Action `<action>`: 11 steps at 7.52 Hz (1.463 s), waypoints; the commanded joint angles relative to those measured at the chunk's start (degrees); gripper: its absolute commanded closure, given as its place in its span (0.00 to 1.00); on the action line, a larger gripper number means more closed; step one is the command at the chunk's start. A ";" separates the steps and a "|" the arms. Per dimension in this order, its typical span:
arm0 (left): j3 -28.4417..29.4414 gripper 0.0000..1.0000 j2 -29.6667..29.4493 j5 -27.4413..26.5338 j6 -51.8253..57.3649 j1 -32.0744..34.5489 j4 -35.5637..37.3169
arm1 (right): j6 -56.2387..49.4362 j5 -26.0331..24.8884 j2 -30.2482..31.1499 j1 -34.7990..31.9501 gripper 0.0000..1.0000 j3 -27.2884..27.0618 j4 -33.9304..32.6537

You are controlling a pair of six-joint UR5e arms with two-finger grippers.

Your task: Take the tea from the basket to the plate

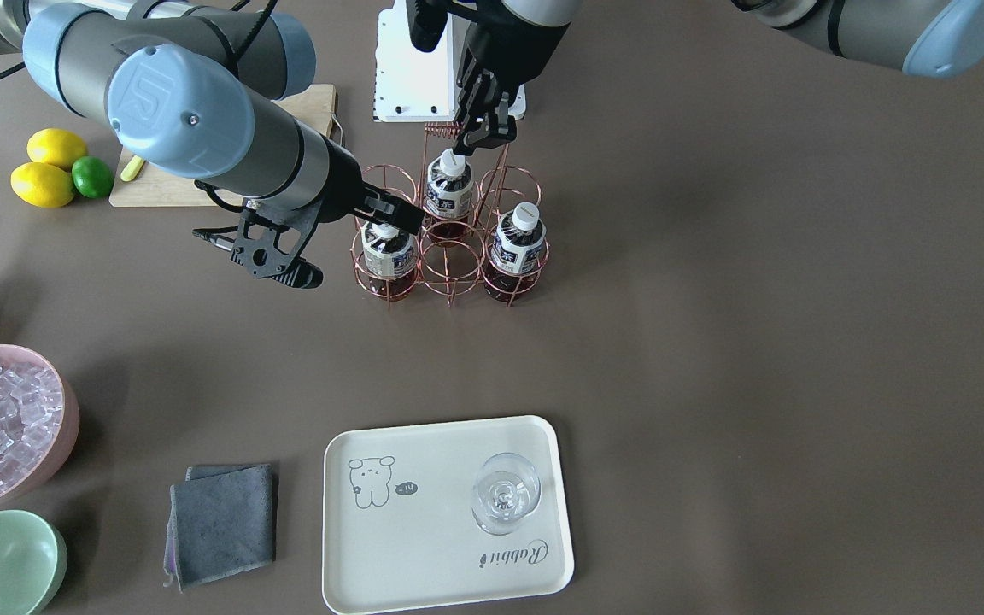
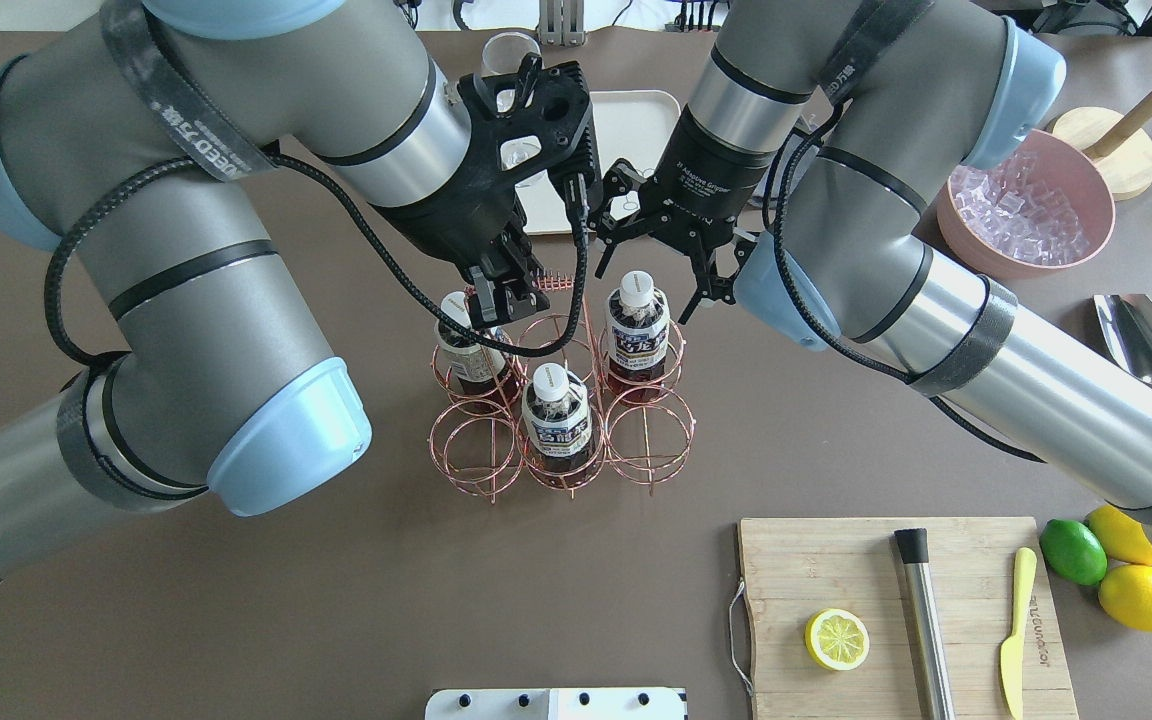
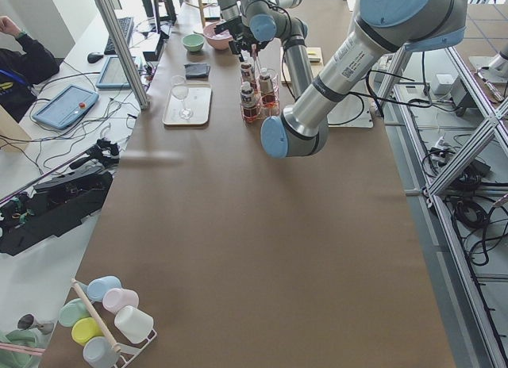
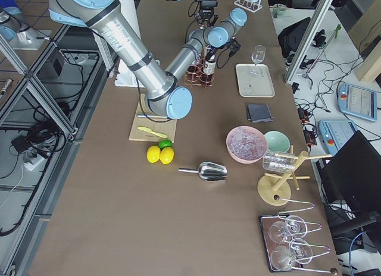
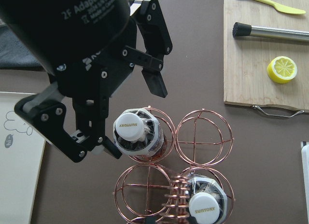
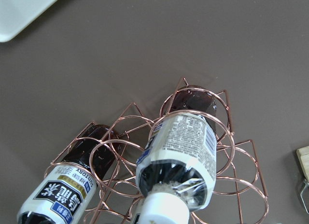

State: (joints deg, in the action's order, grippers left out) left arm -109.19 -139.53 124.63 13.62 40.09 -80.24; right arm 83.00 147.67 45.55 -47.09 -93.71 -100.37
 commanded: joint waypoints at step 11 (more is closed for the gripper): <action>-0.15 1.00 0.66 0.09 -0.09 -0.02 -1.14 | 0.32 -0.11 -0.19 -1.86 1.00 0.47 3.70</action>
State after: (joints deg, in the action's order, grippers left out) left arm -109.23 -139.21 124.70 13.62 40.08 -80.86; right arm 83.25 146.60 45.47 -47.09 -92.28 -96.64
